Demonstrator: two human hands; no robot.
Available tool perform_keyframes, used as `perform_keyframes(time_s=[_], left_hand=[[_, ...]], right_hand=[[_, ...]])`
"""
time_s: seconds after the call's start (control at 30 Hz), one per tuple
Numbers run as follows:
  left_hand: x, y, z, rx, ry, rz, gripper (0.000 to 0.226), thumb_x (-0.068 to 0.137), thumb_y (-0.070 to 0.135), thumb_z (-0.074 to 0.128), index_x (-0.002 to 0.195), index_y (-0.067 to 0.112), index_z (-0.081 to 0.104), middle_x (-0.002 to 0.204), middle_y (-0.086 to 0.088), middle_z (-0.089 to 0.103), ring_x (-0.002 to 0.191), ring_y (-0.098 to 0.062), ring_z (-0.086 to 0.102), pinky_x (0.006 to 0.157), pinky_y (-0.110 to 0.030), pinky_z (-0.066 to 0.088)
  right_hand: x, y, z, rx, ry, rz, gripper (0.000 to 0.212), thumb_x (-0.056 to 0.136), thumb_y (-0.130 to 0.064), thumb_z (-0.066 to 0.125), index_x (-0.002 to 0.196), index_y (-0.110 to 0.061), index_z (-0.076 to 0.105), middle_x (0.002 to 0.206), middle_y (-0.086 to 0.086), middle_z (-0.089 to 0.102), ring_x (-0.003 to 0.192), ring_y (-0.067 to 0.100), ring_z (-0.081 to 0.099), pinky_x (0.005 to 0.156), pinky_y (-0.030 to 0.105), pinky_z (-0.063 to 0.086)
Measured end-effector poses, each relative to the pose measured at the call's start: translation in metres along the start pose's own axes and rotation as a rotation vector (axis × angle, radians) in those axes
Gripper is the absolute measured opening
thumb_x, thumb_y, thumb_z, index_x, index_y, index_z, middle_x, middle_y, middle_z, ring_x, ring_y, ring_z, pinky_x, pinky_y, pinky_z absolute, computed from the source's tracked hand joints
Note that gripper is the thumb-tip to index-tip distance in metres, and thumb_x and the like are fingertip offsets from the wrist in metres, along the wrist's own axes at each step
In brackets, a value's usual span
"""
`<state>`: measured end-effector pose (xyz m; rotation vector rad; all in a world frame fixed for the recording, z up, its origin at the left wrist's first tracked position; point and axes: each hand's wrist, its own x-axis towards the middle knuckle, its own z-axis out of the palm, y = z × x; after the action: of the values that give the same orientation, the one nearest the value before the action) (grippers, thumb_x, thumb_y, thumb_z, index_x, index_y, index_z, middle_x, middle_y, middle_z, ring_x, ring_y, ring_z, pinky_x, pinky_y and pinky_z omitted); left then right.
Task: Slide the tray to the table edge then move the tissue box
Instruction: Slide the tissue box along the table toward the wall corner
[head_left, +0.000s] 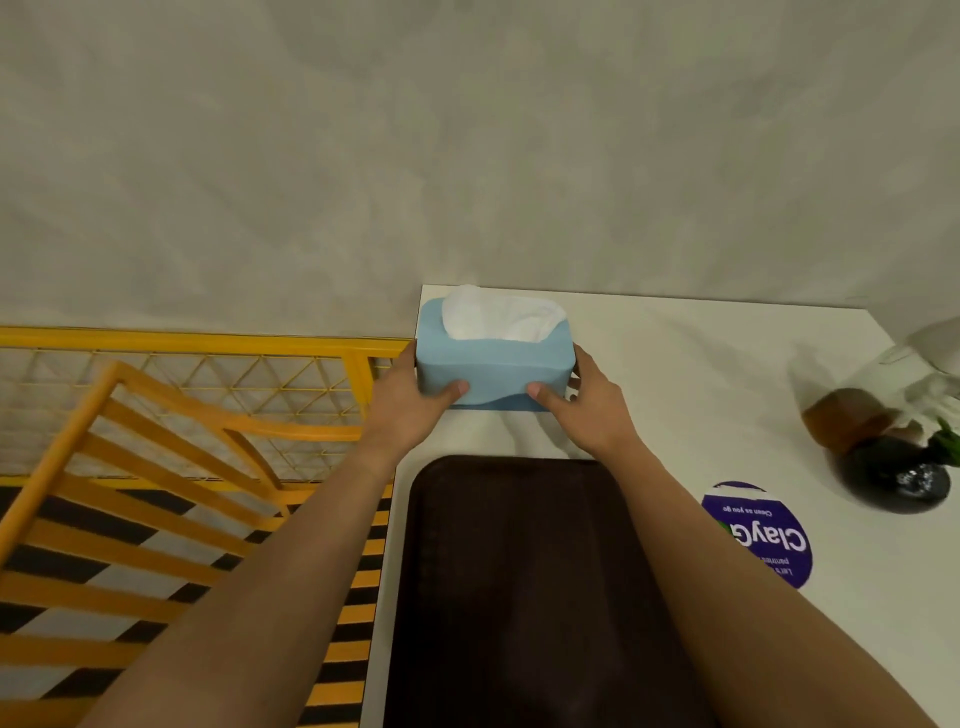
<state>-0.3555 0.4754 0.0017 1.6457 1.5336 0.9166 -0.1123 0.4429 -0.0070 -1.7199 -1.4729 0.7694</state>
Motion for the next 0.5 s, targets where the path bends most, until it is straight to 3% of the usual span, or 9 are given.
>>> perform_keyframes(time_s=[0.2,0.27,0.37,0.5], left_hand=[[0.018,-0.002,0.005,-0.005,0.030,0.012,0.073,0.082,0.043,0.079,0.144,0.022,0.046,0.134,0.003,0.063,0.118,-0.020,0.060,0.062,-0.004,0.039],[0.026,-0.002,0.006,-0.011,0.036,0.021,0.074,0.082,0.044,0.079,0.144,0.022,0.046,0.134,0.002,0.063,0.117,-0.020,0.060,0.067,-0.006,0.040],[0.042,-0.004,0.004,-0.010,0.026,0.021,0.074,0.082,0.044,0.079,0.144,0.021,0.046,0.134,0.000,0.063,0.117,-0.022,0.061,0.079,-0.020,0.044],[0.062,-0.008,0.000,-0.017,0.000,0.006,0.079,0.082,0.047,0.078,0.147,0.023,0.041,0.133,0.003,0.061,0.110,-0.013,0.056,0.070,-0.009,0.041]], right_hand=[[0.022,0.004,0.000,0.021,-0.019,-0.021,0.087,0.083,-0.060,0.071,0.153,-0.029,0.030,0.145,-0.007,0.053,0.126,0.024,0.057,0.090,0.023,0.045],[0.033,0.004,0.001,0.020,-0.029,-0.031,0.087,0.084,-0.060,0.071,0.153,-0.028,0.030,0.145,-0.006,0.053,0.125,0.024,0.057,0.090,0.025,0.046],[0.048,0.003,0.004,0.022,-0.037,-0.038,0.086,0.085,-0.058,0.070,0.153,-0.027,0.029,0.143,-0.007,0.053,0.119,0.018,0.058,0.084,0.018,0.045],[0.066,0.000,0.009,0.038,-0.045,-0.043,0.084,0.086,-0.060,0.068,0.154,-0.029,0.028,0.129,-0.017,0.051,0.106,0.008,0.055,0.077,0.010,0.042]])
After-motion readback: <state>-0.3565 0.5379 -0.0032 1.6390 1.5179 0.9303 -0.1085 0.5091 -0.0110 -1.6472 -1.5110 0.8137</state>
